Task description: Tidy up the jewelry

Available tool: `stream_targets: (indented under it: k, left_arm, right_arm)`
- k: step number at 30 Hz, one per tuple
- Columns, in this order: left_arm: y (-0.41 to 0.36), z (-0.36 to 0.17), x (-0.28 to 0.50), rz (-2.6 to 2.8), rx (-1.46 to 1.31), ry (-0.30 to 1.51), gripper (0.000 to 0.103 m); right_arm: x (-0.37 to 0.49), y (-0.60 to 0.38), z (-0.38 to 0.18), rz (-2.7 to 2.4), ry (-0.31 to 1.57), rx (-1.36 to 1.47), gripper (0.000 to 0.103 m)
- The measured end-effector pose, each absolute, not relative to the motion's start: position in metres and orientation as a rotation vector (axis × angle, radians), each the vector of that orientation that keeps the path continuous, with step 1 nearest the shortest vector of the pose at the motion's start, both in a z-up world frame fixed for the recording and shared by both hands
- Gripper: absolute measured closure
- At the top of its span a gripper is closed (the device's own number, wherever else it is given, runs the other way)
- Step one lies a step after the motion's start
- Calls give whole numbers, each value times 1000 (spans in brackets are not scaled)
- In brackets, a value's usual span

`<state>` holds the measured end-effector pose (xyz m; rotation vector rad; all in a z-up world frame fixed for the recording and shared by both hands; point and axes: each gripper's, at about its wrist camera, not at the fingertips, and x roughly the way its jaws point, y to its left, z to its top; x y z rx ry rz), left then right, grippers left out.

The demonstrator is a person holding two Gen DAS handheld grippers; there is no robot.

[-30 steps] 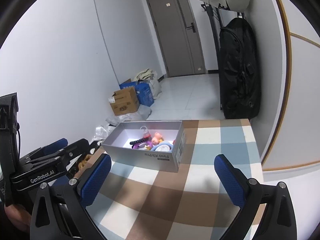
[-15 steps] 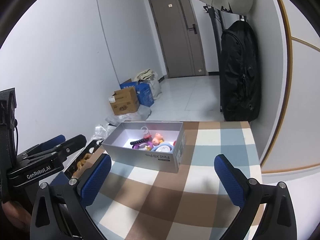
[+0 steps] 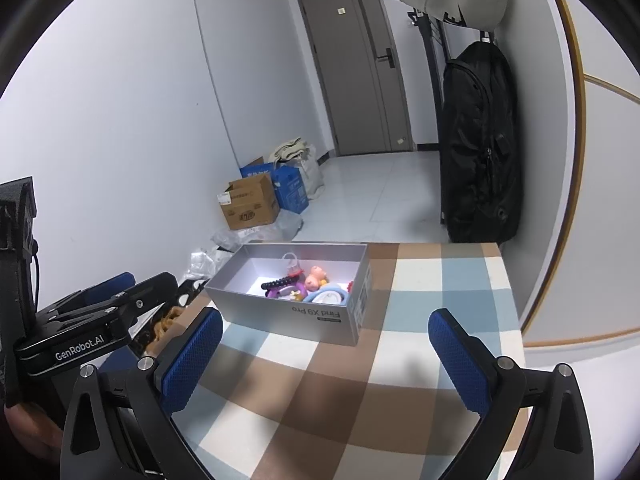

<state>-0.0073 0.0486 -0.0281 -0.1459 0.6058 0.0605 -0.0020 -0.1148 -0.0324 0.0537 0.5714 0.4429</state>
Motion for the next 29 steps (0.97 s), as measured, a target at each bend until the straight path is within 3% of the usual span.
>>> stream_targets:
  k: [29]
  left_arm:
    - [52,-26,-6,55,-179,599,20]
  right_arm:
    - [-1,-113,-35,441,598,47,0]
